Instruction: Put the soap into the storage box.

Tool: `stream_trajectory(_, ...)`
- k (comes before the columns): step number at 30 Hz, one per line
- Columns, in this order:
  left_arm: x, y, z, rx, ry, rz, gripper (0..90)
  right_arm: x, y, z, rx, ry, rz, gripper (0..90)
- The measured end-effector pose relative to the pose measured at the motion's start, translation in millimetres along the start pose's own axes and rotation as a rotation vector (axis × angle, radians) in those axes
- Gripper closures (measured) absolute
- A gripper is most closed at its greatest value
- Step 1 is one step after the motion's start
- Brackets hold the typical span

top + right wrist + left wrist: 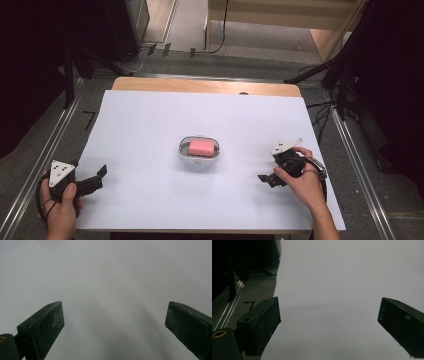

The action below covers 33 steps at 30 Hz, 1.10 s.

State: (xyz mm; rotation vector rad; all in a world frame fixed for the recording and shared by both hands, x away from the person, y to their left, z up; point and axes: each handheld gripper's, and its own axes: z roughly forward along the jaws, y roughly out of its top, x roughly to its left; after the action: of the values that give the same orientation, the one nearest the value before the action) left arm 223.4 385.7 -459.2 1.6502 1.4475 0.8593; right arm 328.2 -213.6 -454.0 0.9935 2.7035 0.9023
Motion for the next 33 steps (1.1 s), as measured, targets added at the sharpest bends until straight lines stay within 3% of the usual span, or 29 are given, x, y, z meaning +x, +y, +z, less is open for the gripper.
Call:
stream_trajectory(16,-0.6,-0.1,0.2,-0.004,0.003,0.001,5.0,-13.1,-37.0,-11.3,-0.036,-0.043,0.088,2.6)
stream_trajectory(33,-0.7,-0.1,0.2,-0.004,0.002,0.003,5.0,-20.2,-78.0,-26.8,-0.116,-0.071,0.167,2.6)
